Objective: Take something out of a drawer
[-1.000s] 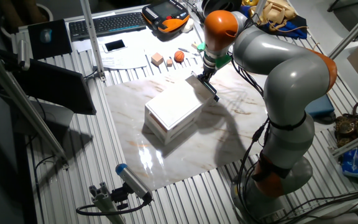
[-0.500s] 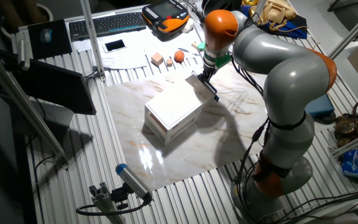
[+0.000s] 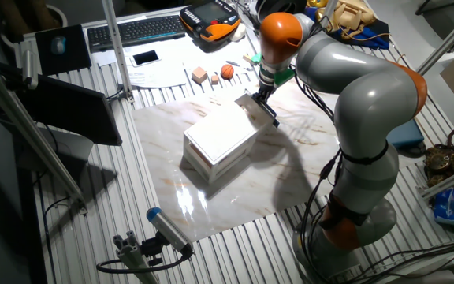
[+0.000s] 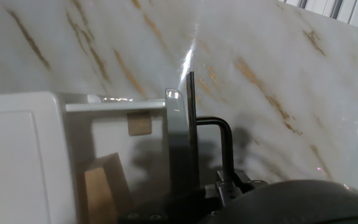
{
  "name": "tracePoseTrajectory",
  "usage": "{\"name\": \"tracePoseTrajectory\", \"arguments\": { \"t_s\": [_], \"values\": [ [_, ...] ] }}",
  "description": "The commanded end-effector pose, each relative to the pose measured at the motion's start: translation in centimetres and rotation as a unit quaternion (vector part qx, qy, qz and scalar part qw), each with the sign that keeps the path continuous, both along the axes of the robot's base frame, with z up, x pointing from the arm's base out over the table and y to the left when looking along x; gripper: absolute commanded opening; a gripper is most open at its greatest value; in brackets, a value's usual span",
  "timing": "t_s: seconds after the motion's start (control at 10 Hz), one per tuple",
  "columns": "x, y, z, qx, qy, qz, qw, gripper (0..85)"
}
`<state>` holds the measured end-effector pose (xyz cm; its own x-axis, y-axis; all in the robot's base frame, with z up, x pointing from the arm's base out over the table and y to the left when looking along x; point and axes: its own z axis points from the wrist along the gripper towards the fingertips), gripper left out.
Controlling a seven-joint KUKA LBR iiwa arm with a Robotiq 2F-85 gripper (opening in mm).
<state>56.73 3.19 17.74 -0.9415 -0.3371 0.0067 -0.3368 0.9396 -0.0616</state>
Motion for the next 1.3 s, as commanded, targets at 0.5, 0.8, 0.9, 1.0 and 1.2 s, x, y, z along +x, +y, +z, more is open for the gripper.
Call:
{"name": "tracePoseTrajectory", "arguments": {
  "t_s": [0.5,0.8,0.9,1.0,1.2],
  "values": [
    [0.25,-1.3,0.1,-0.01,-0.002,0.0,0.9999,0.0],
    [0.31,-1.8,0.1,-0.01,-0.002,-0.003,0.9999,0.0],
    [0.37,-2.1,0.0,-0.01,-0.002,-0.003,0.9999,0.0],
    [0.44,-2.2,-0.1,-0.009,-0.002,-0.005,0.9999,0.0],
    [0.53,-2.6,0.0,-0.006,-0.002,-0.01,0.9999,0.0]
  ]
}}
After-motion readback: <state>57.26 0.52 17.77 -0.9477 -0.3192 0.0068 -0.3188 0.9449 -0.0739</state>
